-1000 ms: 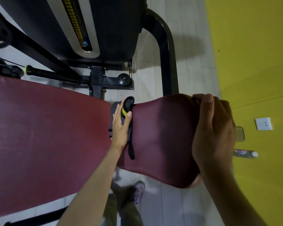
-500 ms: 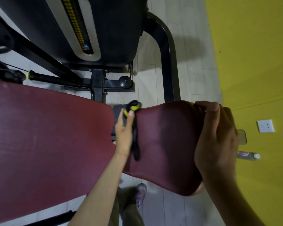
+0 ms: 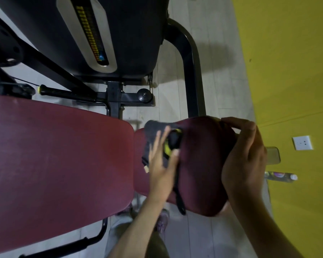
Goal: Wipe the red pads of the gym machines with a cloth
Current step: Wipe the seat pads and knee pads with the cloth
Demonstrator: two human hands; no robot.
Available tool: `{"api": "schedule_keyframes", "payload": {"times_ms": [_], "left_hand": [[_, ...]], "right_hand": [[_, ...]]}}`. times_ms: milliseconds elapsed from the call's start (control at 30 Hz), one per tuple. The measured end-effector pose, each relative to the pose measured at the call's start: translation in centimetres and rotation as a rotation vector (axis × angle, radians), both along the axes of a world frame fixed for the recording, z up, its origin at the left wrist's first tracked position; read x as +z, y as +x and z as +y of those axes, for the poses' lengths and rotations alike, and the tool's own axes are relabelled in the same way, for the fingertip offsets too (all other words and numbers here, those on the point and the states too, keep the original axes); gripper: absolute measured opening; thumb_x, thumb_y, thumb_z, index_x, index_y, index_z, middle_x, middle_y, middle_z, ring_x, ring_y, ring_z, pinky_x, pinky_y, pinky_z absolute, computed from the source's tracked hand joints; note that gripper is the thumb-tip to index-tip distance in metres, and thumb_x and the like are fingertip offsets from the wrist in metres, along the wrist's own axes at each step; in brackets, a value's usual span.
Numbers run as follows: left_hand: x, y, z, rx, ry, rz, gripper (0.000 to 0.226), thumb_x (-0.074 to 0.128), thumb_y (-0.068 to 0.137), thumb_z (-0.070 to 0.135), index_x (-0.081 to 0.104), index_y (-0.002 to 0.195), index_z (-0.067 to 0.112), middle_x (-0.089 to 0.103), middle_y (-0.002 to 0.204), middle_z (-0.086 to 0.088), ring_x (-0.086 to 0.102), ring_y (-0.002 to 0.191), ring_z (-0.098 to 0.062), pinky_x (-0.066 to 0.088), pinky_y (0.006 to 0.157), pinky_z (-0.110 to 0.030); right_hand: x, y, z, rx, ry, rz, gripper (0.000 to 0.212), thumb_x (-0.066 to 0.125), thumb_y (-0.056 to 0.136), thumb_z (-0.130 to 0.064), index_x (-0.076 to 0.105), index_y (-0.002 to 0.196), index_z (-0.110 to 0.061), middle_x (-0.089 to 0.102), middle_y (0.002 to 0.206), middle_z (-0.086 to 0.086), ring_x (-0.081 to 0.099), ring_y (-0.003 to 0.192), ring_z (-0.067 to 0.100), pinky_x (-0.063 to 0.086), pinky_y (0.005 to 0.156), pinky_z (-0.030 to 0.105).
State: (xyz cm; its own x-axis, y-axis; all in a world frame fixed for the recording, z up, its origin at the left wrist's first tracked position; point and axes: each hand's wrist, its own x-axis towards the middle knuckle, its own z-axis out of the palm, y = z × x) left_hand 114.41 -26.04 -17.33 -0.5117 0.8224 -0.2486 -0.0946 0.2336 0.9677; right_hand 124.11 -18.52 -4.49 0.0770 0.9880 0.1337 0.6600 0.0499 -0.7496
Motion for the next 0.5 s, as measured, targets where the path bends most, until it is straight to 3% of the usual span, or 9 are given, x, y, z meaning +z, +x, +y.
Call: {"api": "schedule_keyframes", "payload": {"times_ms": [67, 233, 333, 367, 433, 500], "left_hand": [[-5.9, -2.2, -1.2, 0.118, -0.152, -0.156, 0.070, 0.056, 0.088, 0.076, 0.038, 0.151, 0.051, 0.045, 0.157, 0.012, 0.038, 0.148, -0.016, 0.030, 0.121, -0.055], [-14.0, -5.3, -2.7, 0.270, -0.358, -0.326, 0.077, 0.070, 0.079, 0.073, 0.060, 0.139, 0.027, 0.067, 0.133, 0.006, 0.060, 0.128, -0.019, 0.044, 0.114, -0.048], [-13.1, -5.3, -2.4, 0.328, -0.363, -0.369, 0.048, 0.070, 0.090, 0.056, 0.072, 0.117, 0.017, 0.075, 0.102, 0.007, 0.068, 0.108, -0.027, 0.052, 0.097, -0.042], [-12.2, -4.8, -2.6, 0.314, -0.350, -0.360, 0.039, 0.067, 0.094, 0.051, 0.073, 0.114, 0.018, 0.075, 0.101, 0.006, 0.068, 0.105, -0.026, 0.052, 0.095, -0.042], [-8.8, -3.1, -3.3, 0.276, -0.283, -0.320, 0.050, 0.063, 0.095, 0.057, 0.069, 0.123, 0.016, 0.074, 0.118, -0.004, 0.066, 0.116, -0.028, 0.051, 0.104, -0.046], [-4.3, -0.3, -4.7, 0.211, -0.295, -0.263, 0.086, 0.060, 0.084, 0.078, 0.055, 0.143, 0.015, 0.060, 0.143, -0.010, 0.051, 0.137, -0.030, 0.038, 0.116, -0.052]], "right_hand": [[-0.1, 0.1, 0.0, -0.005, -0.013, -0.022, 0.052, 0.017, 0.109, -0.034, 0.068, 0.110, -0.026, 0.068, 0.110, 0.001, 0.062, 0.100, 0.015, 0.050, 0.084, 0.036], [0.1, -0.1, -0.1, -0.007, -0.011, -0.036, 0.049, 0.020, 0.111, -0.039, 0.068, 0.105, -0.032, 0.067, 0.108, -0.003, 0.060, 0.100, 0.012, 0.045, 0.084, 0.034], [0.0, -0.1, 0.0, -0.011, -0.016, -0.051, 0.050, 0.019, 0.112, -0.042, 0.068, 0.103, -0.034, 0.067, 0.106, -0.003, 0.060, 0.097, 0.012, 0.044, 0.083, 0.033], [0.0, -0.1, 0.0, -0.010, -0.018, -0.050, 0.051, 0.019, 0.112, -0.042, 0.068, 0.103, -0.033, 0.068, 0.106, -0.003, 0.060, 0.096, 0.011, 0.043, 0.082, 0.033], [0.1, -0.1, 0.0, -0.014, -0.017, -0.043, 0.053, 0.017, 0.111, -0.042, 0.069, 0.105, -0.030, 0.068, 0.105, -0.003, 0.059, 0.095, 0.010, 0.042, 0.081, 0.031], [0.1, -0.3, -0.1, -0.019, -0.019, -0.038, 0.054, 0.017, 0.111, -0.041, 0.070, 0.107, -0.028, 0.068, 0.106, -0.002, 0.058, 0.094, 0.008, 0.039, 0.078, 0.029]]}}
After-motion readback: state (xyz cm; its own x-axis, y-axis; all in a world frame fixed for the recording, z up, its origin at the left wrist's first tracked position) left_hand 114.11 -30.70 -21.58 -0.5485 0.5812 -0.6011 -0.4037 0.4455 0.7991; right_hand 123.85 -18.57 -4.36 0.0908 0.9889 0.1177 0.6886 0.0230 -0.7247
